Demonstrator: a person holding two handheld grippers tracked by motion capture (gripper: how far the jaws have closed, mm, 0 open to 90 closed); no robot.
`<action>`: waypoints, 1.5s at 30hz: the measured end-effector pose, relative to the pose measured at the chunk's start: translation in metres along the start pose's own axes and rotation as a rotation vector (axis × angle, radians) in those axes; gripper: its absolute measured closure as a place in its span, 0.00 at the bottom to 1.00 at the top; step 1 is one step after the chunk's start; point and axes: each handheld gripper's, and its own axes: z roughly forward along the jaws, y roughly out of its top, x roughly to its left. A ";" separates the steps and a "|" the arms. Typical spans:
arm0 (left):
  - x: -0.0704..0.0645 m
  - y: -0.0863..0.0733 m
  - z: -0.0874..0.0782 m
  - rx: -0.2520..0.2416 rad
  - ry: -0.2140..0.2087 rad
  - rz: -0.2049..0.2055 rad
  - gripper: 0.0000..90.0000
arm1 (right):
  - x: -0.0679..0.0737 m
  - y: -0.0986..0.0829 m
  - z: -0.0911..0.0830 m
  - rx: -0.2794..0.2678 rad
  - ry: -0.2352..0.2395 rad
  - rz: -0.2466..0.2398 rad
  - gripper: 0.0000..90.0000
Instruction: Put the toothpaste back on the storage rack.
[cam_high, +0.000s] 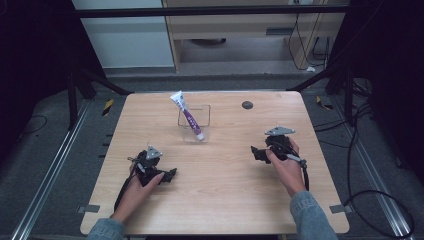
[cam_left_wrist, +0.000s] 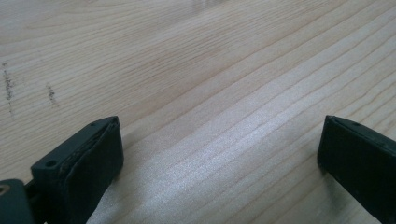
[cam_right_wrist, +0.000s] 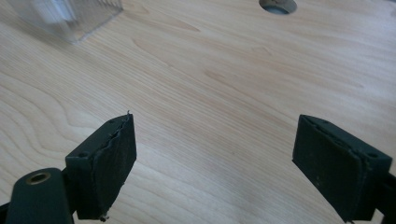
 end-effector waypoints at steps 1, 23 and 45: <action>0.000 0.000 0.000 0.000 0.000 0.000 0.00 | -0.002 -0.002 0.001 0.003 -0.003 0.005 0.15; 0.000 0.000 0.000 0.000 0.000 0.000 0.00 | -0.037 -0.029 0.012 0.029 -0.052 0.105 0.14; 0.000 0.000 0.000 0.000 0.000 0.000 0.00 | -0.047 -0.037 0.028 0.046 -0.111 0.146 0.12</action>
